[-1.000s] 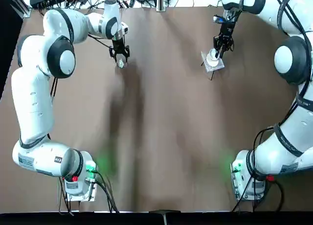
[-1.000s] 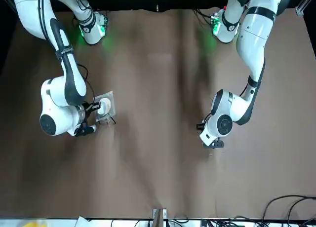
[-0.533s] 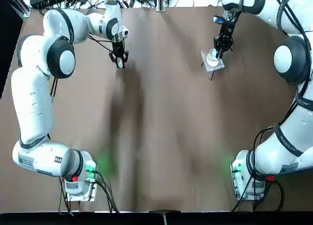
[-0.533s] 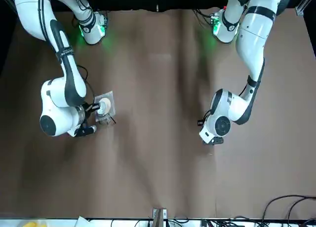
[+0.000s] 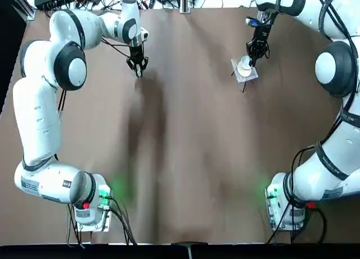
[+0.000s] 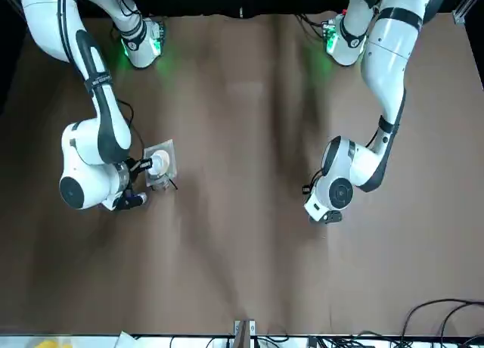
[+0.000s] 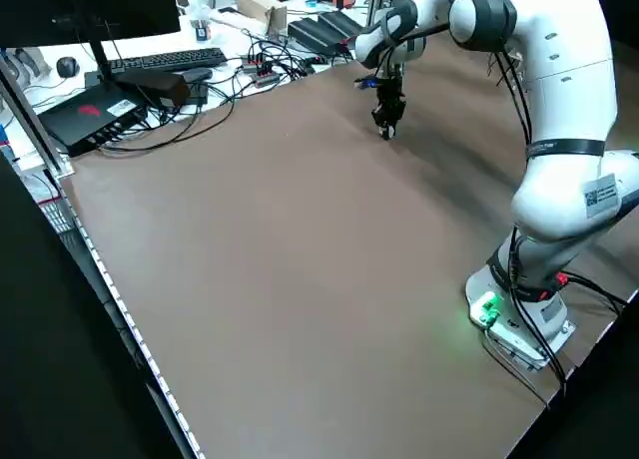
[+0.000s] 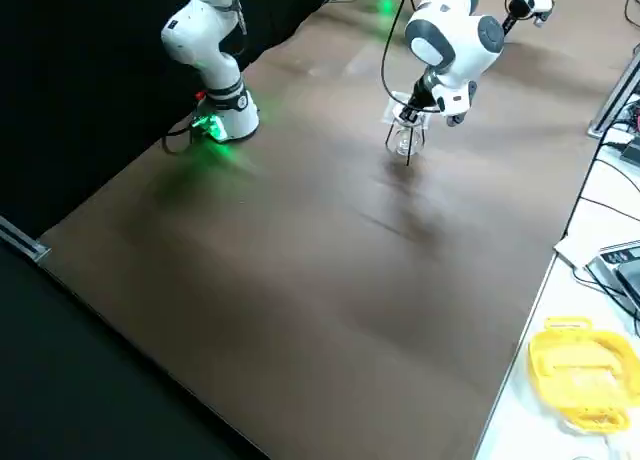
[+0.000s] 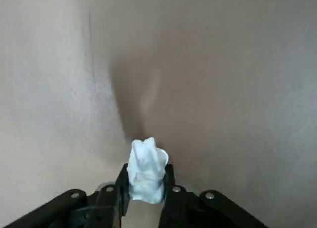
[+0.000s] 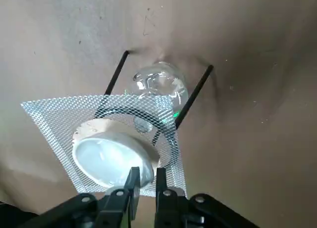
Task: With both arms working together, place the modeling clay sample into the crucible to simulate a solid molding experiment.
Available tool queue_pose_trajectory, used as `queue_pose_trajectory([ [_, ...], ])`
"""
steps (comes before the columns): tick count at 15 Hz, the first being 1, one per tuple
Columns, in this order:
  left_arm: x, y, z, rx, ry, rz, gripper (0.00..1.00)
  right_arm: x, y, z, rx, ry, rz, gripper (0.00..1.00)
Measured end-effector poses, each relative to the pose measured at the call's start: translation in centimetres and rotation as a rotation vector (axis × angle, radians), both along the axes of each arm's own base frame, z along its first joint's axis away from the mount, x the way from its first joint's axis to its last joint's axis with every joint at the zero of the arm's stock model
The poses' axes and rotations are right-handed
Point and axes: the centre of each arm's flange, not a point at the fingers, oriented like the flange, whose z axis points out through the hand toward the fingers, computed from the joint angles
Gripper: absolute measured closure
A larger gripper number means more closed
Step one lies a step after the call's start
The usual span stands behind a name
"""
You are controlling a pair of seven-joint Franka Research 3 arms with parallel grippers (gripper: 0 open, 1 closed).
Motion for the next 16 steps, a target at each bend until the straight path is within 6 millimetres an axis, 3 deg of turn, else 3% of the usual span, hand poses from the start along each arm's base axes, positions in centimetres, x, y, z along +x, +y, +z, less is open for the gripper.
queue_pose_trajectory([
  [4, 1.2, -0.8, 3.2, -0.022, -0.057, -0.001, 0.72, 0.0, 0.0, 0.0, 0.000, 0.000, 0.000, 0.83],
  [6, 1.4, -2.1, 5.5, -0.041, -0.090, 0.009, 0.72, 0.0, 0.0, 0.0, 0.000, 0.001, 0.001, 0.87],
  [9, 0.5, -5.7, 8.7, -0.076, -0.120, 0.047, 0.72, 0.0, 0.0, 0.0, 0.000, 0.002, 0.001, 0.89],
  [11, -0.3, -7.7, 10.6, -0.094, -0.134, 0.066, 0.72, 0.0, 0.1, 0.2, 0.006, 0.003, -0.001, 0.95],
  [16, -1.5, -9.5, 16.2, -0.152, -0.135, 0.097, 0.72, 0.0, 0.1, 0.3, 0.008, 0.005, -0.001, 0.96],
])
